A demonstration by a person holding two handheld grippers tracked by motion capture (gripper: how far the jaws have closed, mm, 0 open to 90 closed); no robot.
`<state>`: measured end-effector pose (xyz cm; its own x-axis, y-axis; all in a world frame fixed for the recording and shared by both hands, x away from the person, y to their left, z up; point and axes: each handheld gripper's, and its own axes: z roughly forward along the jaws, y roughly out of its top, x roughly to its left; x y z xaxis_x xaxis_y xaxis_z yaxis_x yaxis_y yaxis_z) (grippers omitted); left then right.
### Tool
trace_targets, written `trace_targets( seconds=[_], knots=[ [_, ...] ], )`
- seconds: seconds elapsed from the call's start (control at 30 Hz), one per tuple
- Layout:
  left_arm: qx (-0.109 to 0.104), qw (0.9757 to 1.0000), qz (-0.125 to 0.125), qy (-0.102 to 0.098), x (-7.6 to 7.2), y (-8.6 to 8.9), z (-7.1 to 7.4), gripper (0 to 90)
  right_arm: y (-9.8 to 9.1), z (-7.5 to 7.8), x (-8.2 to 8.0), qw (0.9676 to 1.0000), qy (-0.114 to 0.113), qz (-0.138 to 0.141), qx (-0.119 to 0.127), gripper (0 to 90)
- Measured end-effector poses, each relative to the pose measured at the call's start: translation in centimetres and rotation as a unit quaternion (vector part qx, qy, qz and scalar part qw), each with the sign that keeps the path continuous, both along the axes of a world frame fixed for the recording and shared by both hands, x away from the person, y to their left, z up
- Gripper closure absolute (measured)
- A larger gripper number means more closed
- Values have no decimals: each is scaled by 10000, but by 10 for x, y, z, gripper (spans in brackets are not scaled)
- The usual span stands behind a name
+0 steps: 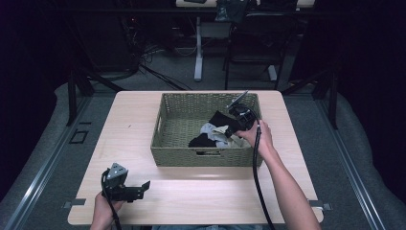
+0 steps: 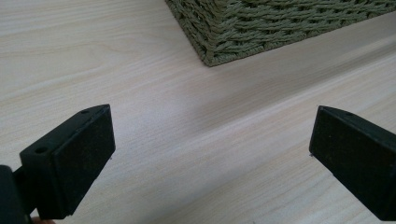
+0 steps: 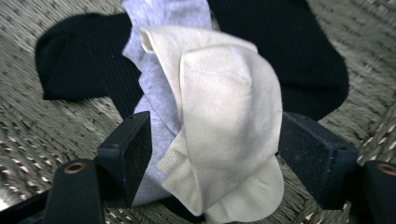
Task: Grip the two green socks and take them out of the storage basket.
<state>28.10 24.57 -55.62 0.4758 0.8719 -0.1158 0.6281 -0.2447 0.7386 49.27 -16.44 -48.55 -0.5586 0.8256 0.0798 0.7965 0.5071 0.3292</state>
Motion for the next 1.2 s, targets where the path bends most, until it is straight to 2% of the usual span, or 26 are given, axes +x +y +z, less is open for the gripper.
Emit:
trace_targets(
  seconds=[0.03, 0.13, 0.17, 0.2, 0.27, 0.3, 0.33, 0.4, 0.43, 0.47, 0.5, 0.57, 0.6, 0.67, 0.77, 0.9, 0.97, 1.2],
  knots=[
    [-1, 10000, 1, 0, 0, 0, 0, 4, 1, -4, 1, 9999, 79, 18, -90, 285],
    [1, 10000, -1, -2, 0, 0, 0, 4, 4, -8, 1, 9999, 101, -34, -136, 311],
    [-1, 10000, -1, -1, 0, 0, 0, 4, 4, -9, 3, 9995, 162, 1, -265, 375],
    [1, 10000, -1, 0, 0, 0, 0, 4, 4, -9, 3, 9995, 162, 1, -265, 375],
    [7, 10000, -10, 24, 0, 0, 0, 4, 6, -12, 3, 9990, 172, -73, -394, 493],
    [7, 10000, -10, 24, 0, 0, 0, 4, 6, -12, 3, 9990, 172, -73, -394, 493],
    [-8, 10000, 0, 20, 0, 0, 0, 4, 5, -11, 4, 9986, 219, -10, -480, 542],
    [5, 10000, -9, 14, 0, 0, 0, 4, 5, -12, 5, 9984, 213, -66, -529, 628],
    [5, 10000, -5, 17, 0, 0, 0, 4, 5, -13, 4, 9984, 187, -136, -522, 712],
    [5, 10000, -5, 17, 0, 0, 0, 4, 5, -13, 4, 9984, 187, -136, -522, 712],
    [4, 10000, -11, 18, 0, 0, 0, 4, 5, -11, 5, 9979, 233, -69, -595, 774],
    [-9, 10000, -17, 10, 0, 0, 0, 4, 5, -10, 5, 9980, 210, -96, -590, 795],
    [5, 10000, -17, 20, 0, 0, 0, 4, 4, -9, 4, 9985, 114, -171, -510, 810],
    [5, 10000, -12, 15, 0, 0, 0, 4, 2, -1, 3, 9986, 61, -185, -485, 838],
    [4, 10000, -22, 25, 0, 0, 0, 4, 0, 6, 2, 9983, 48, -128, -561, 844],
    [-23, 10000, -18, 26, 0, -1, 0, 4, -4, 15, -1, 9987, -82, -219, -454, 849],
    [-20, 10000, -20, 25, 0, -1, 0, 4, -7, 24, -3, 9986, -127, -193, -473, 853],
    [-15, 10000, -19, 42, 0, -1, 0, 4, -12, 41, -6, 9985, -238, -194, -456, 858]
  ],
)
